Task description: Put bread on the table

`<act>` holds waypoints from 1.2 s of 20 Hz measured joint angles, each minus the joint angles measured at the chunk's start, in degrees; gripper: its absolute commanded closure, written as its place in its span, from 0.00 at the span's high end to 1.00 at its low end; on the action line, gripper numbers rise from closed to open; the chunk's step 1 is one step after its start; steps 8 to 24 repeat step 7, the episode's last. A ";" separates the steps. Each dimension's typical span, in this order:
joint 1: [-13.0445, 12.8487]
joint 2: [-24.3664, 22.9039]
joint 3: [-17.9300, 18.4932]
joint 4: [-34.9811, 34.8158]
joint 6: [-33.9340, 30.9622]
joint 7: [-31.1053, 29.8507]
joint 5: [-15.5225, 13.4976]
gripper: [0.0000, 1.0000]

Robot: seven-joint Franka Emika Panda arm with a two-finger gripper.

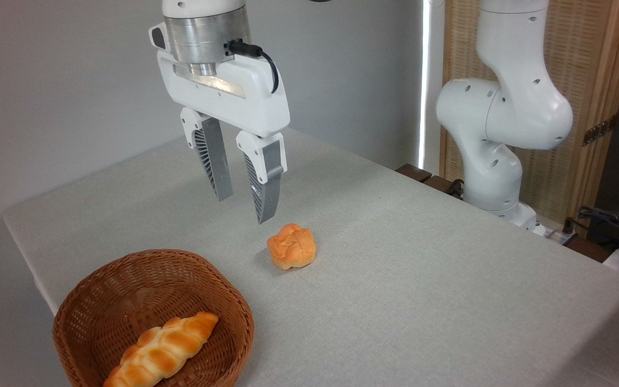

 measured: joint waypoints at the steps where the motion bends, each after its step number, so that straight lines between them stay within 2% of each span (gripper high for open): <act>1: -0.04 0.00 0.29 0.00 0.00 0.00 0.00 1.00; 5: -0.98 0.00 2.00 0.01 -0.01 0.00 -0.02 1.00; 7: -2.92 0.00 3.88 0.01 -0.01 0.00 -0.02 1.00; 24: -2.92 0.00 3.88 0.01 -0.01 0.00 -0.02 1.00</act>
